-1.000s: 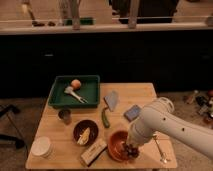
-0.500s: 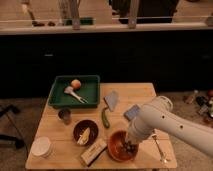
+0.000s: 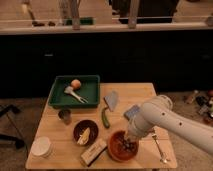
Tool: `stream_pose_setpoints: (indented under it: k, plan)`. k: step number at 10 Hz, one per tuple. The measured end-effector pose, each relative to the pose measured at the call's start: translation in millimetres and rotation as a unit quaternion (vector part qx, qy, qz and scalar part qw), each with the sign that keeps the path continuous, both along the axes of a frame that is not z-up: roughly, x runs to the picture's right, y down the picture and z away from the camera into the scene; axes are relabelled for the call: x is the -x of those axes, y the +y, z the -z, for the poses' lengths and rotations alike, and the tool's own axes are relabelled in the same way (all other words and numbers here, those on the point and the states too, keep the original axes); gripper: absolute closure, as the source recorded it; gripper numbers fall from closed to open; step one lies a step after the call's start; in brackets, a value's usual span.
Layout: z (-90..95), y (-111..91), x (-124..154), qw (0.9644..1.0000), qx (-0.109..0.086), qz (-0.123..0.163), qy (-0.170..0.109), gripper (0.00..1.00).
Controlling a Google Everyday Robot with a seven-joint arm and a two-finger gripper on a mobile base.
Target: Place grapes in red bowl
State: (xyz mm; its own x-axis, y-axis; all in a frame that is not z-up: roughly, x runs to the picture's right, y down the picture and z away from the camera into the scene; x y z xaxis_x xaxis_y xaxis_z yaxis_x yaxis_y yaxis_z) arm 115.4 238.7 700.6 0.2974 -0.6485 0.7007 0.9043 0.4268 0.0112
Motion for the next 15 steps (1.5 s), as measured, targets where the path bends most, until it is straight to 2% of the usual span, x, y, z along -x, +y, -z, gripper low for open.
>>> stream_pose_setpoints:
  k: [3, 5, 11, 15]
  plan:
    - [-1.2, -2.8, 4.3, 0.9999, -0.004, -0.005, -0.009, 0.32]
    - [-1.0, -4.8, 5.8, 0.9999, -0.007, -0.007, -0.012, 0.21]
    - [-3.3, -9.9, 6.6, 0.9998, -0.009, -0.011, -0.012, 0.21]
    - [-10.3, -21.0, -3.8, 0.9998, -0.012, -0.015, -0.001, 0.21]
